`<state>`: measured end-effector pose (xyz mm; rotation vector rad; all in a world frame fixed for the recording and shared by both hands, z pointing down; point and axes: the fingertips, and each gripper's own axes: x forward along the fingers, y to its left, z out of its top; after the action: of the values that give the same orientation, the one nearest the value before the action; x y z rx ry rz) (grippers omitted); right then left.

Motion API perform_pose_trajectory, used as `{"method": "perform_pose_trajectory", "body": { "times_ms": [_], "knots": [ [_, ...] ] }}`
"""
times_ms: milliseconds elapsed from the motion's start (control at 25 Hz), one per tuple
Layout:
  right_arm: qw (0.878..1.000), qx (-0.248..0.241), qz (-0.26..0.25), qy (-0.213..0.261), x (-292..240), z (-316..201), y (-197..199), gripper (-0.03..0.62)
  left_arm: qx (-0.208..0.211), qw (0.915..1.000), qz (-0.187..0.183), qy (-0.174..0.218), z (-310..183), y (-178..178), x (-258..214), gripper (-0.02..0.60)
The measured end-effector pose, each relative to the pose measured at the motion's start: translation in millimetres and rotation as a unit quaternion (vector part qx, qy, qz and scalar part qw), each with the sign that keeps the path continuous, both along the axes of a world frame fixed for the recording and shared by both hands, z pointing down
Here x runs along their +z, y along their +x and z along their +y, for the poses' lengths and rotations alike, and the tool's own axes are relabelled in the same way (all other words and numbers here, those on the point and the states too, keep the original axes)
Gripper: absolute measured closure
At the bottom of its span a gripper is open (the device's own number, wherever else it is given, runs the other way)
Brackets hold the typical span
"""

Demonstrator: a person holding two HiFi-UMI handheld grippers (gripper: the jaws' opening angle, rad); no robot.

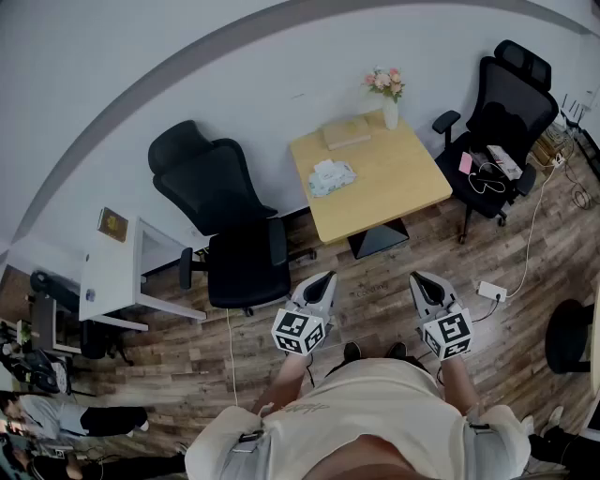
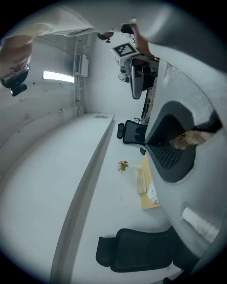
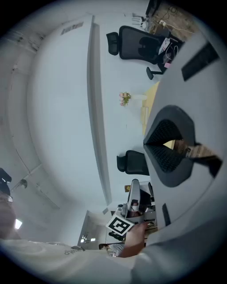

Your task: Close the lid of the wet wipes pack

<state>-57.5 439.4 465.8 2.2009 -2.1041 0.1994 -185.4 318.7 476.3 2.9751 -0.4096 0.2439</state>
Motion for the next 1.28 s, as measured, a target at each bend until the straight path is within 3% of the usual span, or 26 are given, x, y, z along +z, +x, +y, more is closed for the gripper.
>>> {"method": "perform_pose_trajectory", "body": {
  "times_ms": [400, 560, 800, 1040, 1280],
  "knots": [
    [1.000, -0.018, -0.012, 0.012, -2.2, 15.7, 20.9, 0.592, 0.021, 0.9995, -0.004, 0.022, 26.5, 34.3, -13.7, 0.565],
    [0.999, -0.028, -0.005, 0.016, 5.4, 19.6, 26.3, 0.592, 0.017, 0.9997, -0.006, 0.015, 39.5, 39.1, -5.6, 0.565],
    [0.997, -0.051, -0.047, -0.018, 37.1, 34.9, 31.7, 0.592, 0.024, 0.9990, -0.036, -0.009, 57.1, 50.0, 20.1, 0.565],
    [0.994, -0.042, -0.094, -0.037, 62.4, 25.1, 55.8, 0.591, 0.048, 0.9980, -0.041, 0.006, 46.4, 79.3, 25.1, 0.565],
    [0.996, -0.053, -0.071, -0.031, 44.1, -25.4, 62.6, 0.591, 0.040, 0.9989, -0.018, -0.015, -0.5, 95.4, 27.9, 0.565]
  ]
}}
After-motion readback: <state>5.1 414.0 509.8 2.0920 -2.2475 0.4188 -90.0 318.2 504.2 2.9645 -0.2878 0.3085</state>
